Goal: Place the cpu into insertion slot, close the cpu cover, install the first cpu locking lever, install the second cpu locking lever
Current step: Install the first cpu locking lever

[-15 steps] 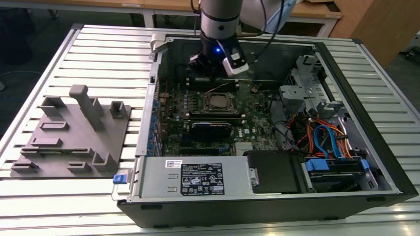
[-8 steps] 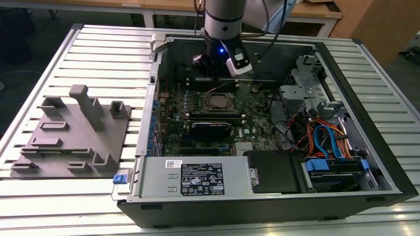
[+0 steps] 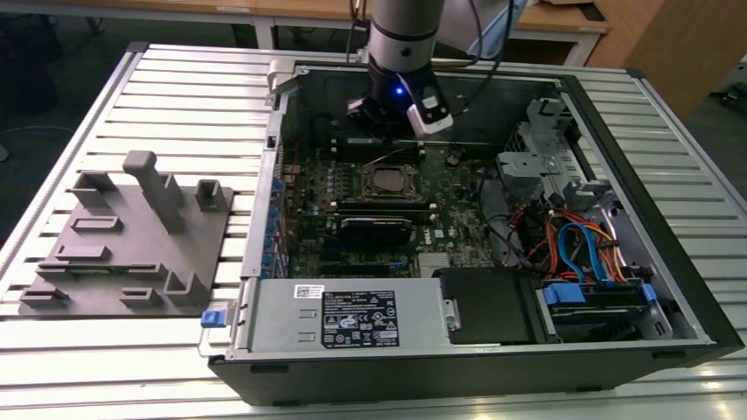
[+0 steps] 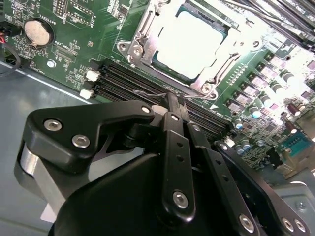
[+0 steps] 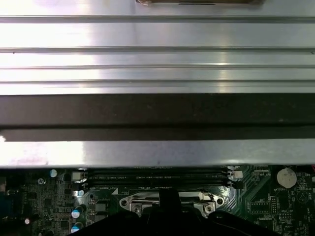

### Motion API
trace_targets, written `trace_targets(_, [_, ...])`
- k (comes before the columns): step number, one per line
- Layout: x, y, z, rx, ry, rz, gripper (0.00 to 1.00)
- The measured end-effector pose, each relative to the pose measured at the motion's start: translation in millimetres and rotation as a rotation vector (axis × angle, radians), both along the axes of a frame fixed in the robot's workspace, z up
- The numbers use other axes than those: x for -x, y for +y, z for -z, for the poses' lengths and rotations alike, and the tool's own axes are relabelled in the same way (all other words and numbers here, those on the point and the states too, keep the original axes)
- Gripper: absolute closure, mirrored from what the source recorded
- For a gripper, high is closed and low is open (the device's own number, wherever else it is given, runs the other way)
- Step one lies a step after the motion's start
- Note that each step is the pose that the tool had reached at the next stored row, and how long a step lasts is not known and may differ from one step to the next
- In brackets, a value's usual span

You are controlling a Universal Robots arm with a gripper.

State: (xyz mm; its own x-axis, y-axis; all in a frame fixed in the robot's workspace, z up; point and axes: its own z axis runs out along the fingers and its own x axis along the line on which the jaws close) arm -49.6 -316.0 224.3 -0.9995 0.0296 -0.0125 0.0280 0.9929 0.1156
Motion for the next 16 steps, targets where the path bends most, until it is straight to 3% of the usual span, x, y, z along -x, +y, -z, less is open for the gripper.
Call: trace_targets(16, [-9.0,3.4,6.0,0.0001,0.0000,0.000,0.90])
